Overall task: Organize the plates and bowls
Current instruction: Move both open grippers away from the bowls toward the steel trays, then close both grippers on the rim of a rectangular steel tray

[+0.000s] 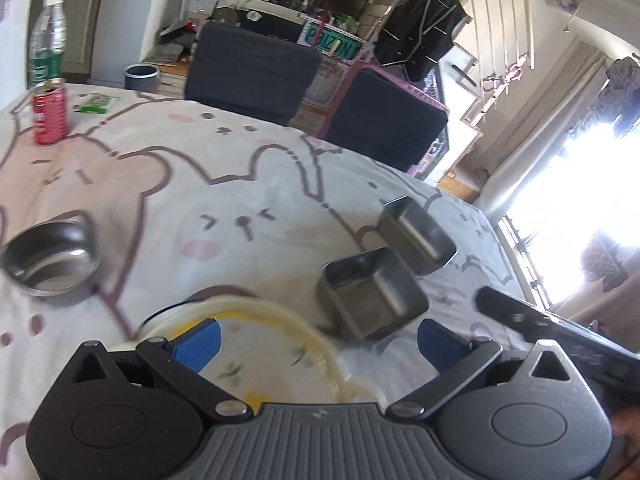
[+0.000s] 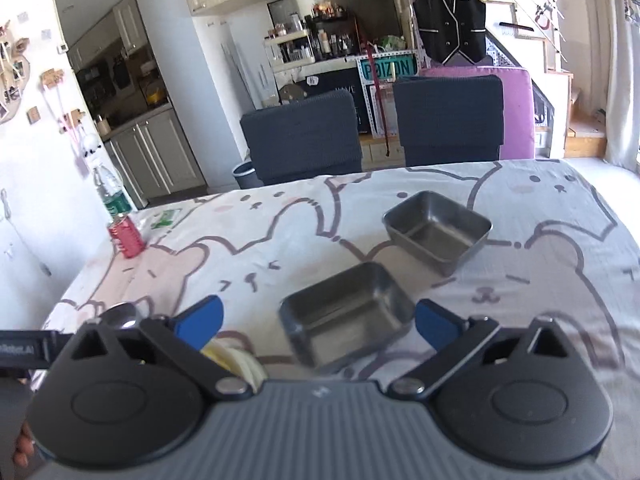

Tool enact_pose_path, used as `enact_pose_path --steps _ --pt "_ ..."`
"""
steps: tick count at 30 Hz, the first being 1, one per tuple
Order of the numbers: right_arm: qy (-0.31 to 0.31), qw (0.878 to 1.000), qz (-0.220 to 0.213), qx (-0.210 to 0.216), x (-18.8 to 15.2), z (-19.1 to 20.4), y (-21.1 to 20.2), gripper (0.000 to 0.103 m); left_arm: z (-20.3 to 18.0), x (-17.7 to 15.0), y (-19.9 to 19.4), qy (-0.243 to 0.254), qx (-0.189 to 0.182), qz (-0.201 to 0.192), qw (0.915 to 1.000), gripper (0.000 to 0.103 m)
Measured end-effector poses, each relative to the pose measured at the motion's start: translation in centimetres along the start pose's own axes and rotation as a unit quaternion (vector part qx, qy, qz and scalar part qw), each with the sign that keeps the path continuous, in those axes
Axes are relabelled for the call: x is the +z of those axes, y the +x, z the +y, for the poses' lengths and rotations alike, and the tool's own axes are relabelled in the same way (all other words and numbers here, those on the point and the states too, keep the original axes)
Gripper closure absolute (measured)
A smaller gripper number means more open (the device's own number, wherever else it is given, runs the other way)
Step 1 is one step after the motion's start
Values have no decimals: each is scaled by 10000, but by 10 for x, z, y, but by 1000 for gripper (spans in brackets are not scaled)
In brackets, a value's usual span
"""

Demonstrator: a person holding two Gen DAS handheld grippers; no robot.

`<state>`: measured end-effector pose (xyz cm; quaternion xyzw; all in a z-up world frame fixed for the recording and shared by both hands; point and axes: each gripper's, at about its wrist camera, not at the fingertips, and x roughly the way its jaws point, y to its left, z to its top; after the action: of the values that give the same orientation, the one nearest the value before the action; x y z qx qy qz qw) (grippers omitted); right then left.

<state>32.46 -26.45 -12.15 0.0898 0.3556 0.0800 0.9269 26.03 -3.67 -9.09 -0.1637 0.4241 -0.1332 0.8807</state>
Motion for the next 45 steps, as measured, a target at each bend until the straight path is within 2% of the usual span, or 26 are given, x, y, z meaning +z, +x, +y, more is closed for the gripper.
enact_pose_path --steps 3,4,5,6,8,10,11,13,15,22,24,27,29,30,34,38,45 --pt "-362 9987 40 -370 12 -13 23 0 -7 12 22 32 -100 72 9999 1" --pt "-418 9977 138 -519 15 -17 30 1 -9 16 30 32 -123 121 9998 5" --pt "-414 9967 249 -648 18 -22 39 1 -11 19 39 40 -154 175 9997 14" --pt "-376 9961 314 -732 21 -28 47 6 -12 23 48 34 -181 245 9995 20" --pt "-273 9964 391 -704 27 -40 62 17 -10 28 66 -51 -202 443 9988 41" --pt "-174 9971 528 -519 31 -51 76 30 -6 30 83 -208 -252 662 9973 52" --pt "-168 9972 594 -412 32 -55 82 33 -4 30 90 -294 -290 773 9962 54" --pt "-154 9967 747 -270 36 -61 97 46 -2 30 104 -422 -335 968 9938 54" --pt "-78 9951 971 -147 37 -65 114 52 -3 29 116 -462 -303 1134 9920 54" --pt "-447 9877 1478 -227 34 -55 162 54 -6 27 143 -487 -262 1403 9886 54" --pt "-344 9880 1477 -284 34 -58 167 55 -7 27 146 -452 -255 1358 9894 59" --pt "-247 9873 1552 -244 33 -62 173 64 -12 28 147 -280 -165 1316 9908 70" --pt "-375 9861 1586 -328 32 -60 175 70 -13 27 151 -173 -85 1366 9904 85" --pt "-454 9854 1598 -369 30 -58 177 75 -14 26 153 -105 -5 1363 9906 87" --pt "-493 9841 1642 -457 28 -58 173 83 -16 25 158 46 113 1372 9905 87" --pt "-542 9830 1686 -477 26 -56 166 86 -21 25 157 228 291 1357 9901 91" --pt "-413 9881 1419 -429 31 -63 131 87 -40 27 137 300 65 1057 9939 91"
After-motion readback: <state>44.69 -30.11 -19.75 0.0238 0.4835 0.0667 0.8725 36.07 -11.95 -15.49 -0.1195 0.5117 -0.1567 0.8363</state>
